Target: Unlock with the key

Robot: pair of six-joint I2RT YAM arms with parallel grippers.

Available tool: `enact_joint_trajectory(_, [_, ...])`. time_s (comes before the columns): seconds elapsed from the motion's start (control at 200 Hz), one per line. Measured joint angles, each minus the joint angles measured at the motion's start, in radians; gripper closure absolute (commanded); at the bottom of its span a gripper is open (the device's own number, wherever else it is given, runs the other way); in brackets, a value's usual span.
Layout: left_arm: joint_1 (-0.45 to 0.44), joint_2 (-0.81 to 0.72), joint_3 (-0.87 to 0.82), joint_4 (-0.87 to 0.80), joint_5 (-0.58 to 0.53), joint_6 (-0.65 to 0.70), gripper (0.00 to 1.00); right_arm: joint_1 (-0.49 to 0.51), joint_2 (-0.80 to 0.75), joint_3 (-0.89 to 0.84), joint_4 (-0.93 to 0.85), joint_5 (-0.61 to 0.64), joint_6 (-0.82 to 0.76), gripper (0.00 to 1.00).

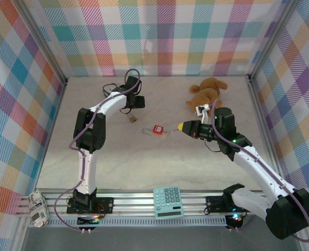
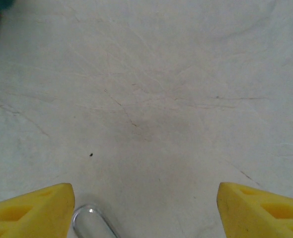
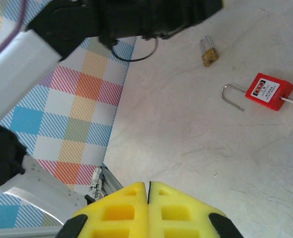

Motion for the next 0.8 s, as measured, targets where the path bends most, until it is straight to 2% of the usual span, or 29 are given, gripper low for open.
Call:
enact_joint_trajectory(0.225, [0.005, 0.081, 0.076, -0.075, 0.021, 0.008, 0.27, 0.000, -0.017, -0.040, -0.005, 0.000, 0.000, 0.97])
enact_joint_trajectory(0.37, [0.006, 0.079, 0.053, -0.072, 0.025, 0.008, 0.27, 0.000, -0.016, -0.043, -0.009, 0.000, 0.000, 0.97])
enact_joint_trajectory(0.6, [0.006, -0.002, -0.097, -0.039, 0.021, 0.015, 0.31, 0.000, 0.003, -0.039, -0.012, -0.001, -0.005, 0.96])
enact_joint_trajectory(0.8, [0.003, -0.184, -0.336, 0.013, 0.023, 0.007, 0.37, 0.000, 0.003, -0.034, -0.014, -0.005, -0.007, 0.96])
